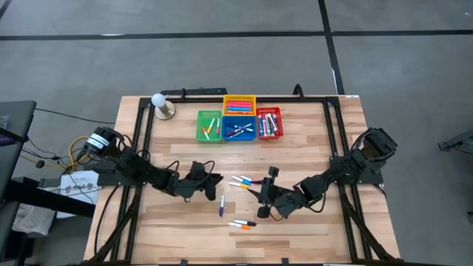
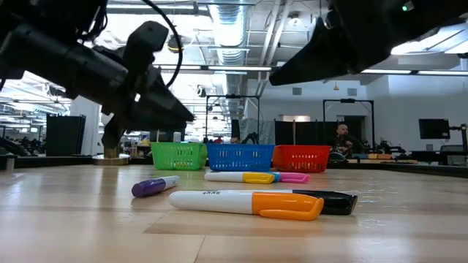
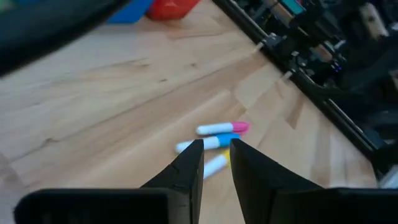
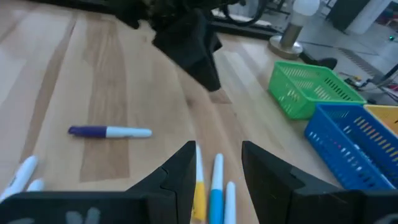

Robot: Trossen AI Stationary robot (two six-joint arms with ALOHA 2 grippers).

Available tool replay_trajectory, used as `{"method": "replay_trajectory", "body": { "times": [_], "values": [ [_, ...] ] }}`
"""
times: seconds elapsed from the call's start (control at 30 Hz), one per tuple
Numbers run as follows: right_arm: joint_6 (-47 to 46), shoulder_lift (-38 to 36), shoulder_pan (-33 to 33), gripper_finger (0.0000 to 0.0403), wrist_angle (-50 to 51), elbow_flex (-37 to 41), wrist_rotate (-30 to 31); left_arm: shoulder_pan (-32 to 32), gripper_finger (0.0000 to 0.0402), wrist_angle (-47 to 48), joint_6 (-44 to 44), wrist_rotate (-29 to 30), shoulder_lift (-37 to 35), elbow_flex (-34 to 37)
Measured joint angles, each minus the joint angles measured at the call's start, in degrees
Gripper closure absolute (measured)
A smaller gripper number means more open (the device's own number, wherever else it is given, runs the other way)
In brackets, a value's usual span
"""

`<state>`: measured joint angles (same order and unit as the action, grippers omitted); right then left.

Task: Pick & Place Markers
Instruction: Put the purple small highlighter pen into the green bin

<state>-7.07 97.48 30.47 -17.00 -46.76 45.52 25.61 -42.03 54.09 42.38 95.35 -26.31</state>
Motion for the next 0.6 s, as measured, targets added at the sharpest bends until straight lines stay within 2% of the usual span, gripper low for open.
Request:
{"method": "replay_trajectory", "body": {
  "times": [0.2,0.3,0.4,0.5,0.6],
  "values": [
    [2.47,-0.01,-1.97,0.0285,-0.43,0.00,0.02,2.14,0.0324,0.58,-8.22,-1.42,0.67,-5.83],
    [2.54,-0.01,-2.61,0.0285,-0.21,0.00,-0.01,4.41,0.0324,0.70,-18.19,-3.21,3.27,-10.25],
    [2.20,-0.01,-2.01,0.0285,0.00,0.00,-0.59,7.22,0.0324,0.82,-24.05,-4.05,6.41,-14.58],
    [-0.06,-0.01,-0.47,0.0285,1.34,0.00,-0.56,9.49,0.0324,2.37,-25.48,-3.69,8.88,-17.49],
    [-2.43,-0.01,1.49,0.0285,3.18,0.00,-0.54,11.23,0.0324,10.53,-21.24,-0.44,10.44,-20.20]
  ]
}}
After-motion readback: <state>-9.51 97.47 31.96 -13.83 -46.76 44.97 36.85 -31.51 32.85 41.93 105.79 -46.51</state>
